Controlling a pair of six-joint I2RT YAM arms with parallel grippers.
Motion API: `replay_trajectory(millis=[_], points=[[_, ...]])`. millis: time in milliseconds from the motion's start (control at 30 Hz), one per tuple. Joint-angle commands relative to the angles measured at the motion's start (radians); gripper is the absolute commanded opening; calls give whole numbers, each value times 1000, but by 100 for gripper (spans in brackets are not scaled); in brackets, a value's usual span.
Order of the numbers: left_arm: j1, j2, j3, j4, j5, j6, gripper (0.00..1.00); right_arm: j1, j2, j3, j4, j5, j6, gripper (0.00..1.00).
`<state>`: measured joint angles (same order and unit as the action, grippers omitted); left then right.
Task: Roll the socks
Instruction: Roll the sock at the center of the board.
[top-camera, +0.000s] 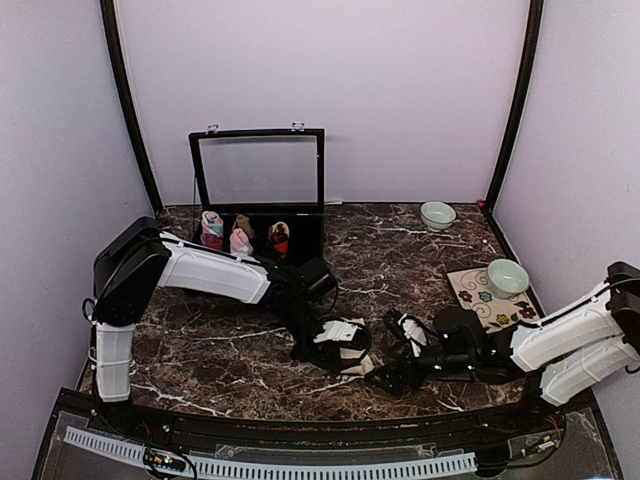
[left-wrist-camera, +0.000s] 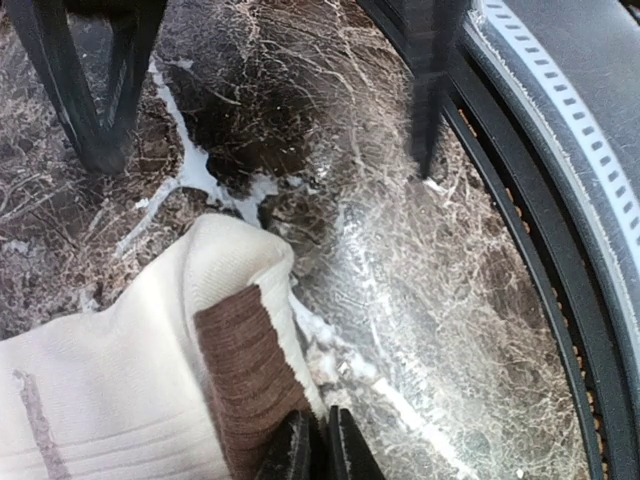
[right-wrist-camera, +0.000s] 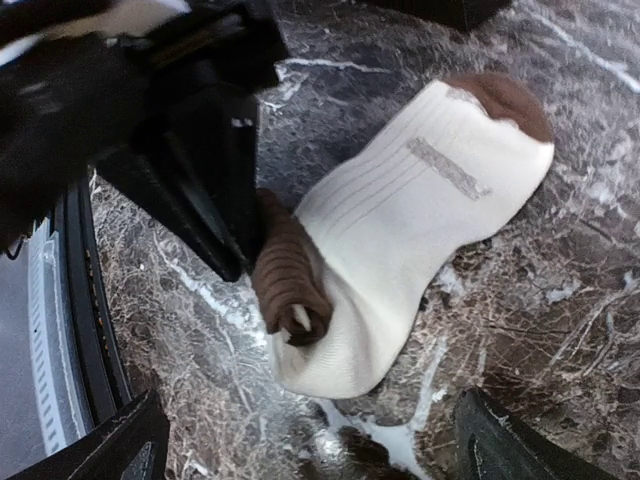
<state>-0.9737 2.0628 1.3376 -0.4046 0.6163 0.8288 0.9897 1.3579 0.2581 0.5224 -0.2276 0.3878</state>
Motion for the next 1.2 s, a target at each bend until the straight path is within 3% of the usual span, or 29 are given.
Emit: replay_trajectory(millis=[0,233,333,400,567,733,1167], points=[[31,98,47,-221,12,-24,7,132,-141,8,-98,324,-219,99],[62,186,199,-381,104,22,9,167,-196,133,-249,461,-348,99],[64,209,225,-391,92,20,11,167,-230,59,-119,605,-206,99],[66,222,241,-395,78,19,12,165,-234,-4,-33,502,-126,99],[69,243,264,-402,51,20,14,176,-195,3,-31,363,-305,99],[78,267,300,-419,38,19,15,249,-160,77,-174,462,-536,99],[95,333,373,-473,35,30,16,383,38,241,-291,447,-771,80]])
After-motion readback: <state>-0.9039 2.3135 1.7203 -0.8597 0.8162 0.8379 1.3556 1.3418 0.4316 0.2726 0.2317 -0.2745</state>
